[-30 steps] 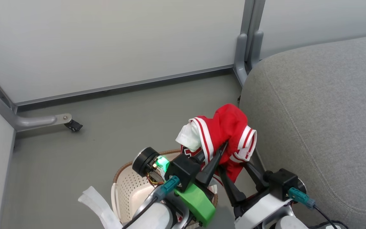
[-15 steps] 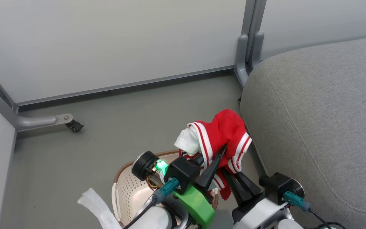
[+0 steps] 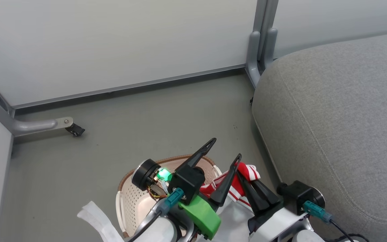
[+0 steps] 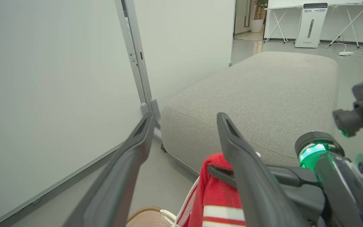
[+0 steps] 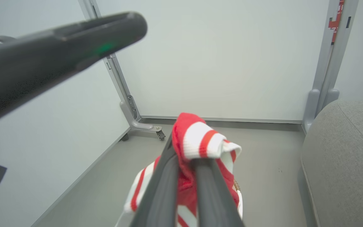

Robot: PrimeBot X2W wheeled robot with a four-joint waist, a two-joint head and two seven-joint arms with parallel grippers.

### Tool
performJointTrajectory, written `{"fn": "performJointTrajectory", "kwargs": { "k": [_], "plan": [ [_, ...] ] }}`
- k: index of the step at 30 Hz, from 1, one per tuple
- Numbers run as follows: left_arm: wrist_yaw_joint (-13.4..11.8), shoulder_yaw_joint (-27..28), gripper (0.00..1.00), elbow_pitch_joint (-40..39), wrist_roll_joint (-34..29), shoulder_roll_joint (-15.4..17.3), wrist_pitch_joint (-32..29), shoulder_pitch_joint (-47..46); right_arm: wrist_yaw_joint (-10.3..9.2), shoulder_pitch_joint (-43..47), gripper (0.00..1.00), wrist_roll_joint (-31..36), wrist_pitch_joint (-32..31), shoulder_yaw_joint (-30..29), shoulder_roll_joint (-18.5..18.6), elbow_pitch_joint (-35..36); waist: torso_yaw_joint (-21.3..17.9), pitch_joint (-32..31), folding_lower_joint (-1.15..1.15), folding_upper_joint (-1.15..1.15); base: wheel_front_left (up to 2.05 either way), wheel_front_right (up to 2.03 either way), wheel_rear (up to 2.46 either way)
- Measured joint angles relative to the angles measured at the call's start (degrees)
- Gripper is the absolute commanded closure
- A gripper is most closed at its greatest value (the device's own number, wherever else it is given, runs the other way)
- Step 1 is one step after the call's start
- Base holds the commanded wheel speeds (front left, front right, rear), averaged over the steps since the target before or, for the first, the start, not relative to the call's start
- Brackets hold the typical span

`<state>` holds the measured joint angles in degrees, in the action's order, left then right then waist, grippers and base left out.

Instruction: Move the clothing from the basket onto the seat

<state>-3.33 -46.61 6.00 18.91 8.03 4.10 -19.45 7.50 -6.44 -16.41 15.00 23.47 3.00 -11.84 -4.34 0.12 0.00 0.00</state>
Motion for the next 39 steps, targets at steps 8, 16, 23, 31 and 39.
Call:
{"fn": "performJointTrajectory", "kwargs": {
  "k": [8, 16, 23, 31, 39],
  "plan": [
    [-1.5, 0.7, 0.00, 0.6, -0.8, 1.4, 1.0, 0.0, 0.00, -0.5, 1.00, 1.2, 0.0, -1.8, 0.2, 1.8, -1.0, 1.1, 0.00, 0.00, 0.00, 0.00, 0.00],
    [-2.2, 1.7, 0.00, 0.4, -0.6, 3.6, 2.3, 0.5, 0.00, -2.5, 1.00, 3.1, 0.0, -5.7, 0.3, 6.8, -3.1, 3.9, 0.00, 0.00, 0.00, 0.00, 0.00],
    [-1.4, 1.4, 0.00, -1.3, -1.1, 4.0, 1.9, -1.3, 0.01, -8.6, 1.00, 4.4, 0.0, -13.0, 0.9, 13.7, -5.4, 8.8, 0.00, 0.00, 0.00, 0.00, 0.00],
    [1.1, 0.4, 0.00, -2.6, -3.2, 4.7, -0.2, -8.3, 0.01, -23.9, 1.00, 3.9, 0.0, -25.3, 5.9, 19.5, -7.6, 17.2, 0.00, 0.00, 0.00, 0.00, 0.00],
    [3.4, 0.0, 0.00, -4.7, -5.7, 6.4, -2.9, -15.2, 0.01, -42.8, 1.00, 3.2, 0.0, -38.5, 17.2, 19.8, -8.8, 27.9, 0.01, 0.00, 0.00, 0.00, 0.00]
  ]
}}
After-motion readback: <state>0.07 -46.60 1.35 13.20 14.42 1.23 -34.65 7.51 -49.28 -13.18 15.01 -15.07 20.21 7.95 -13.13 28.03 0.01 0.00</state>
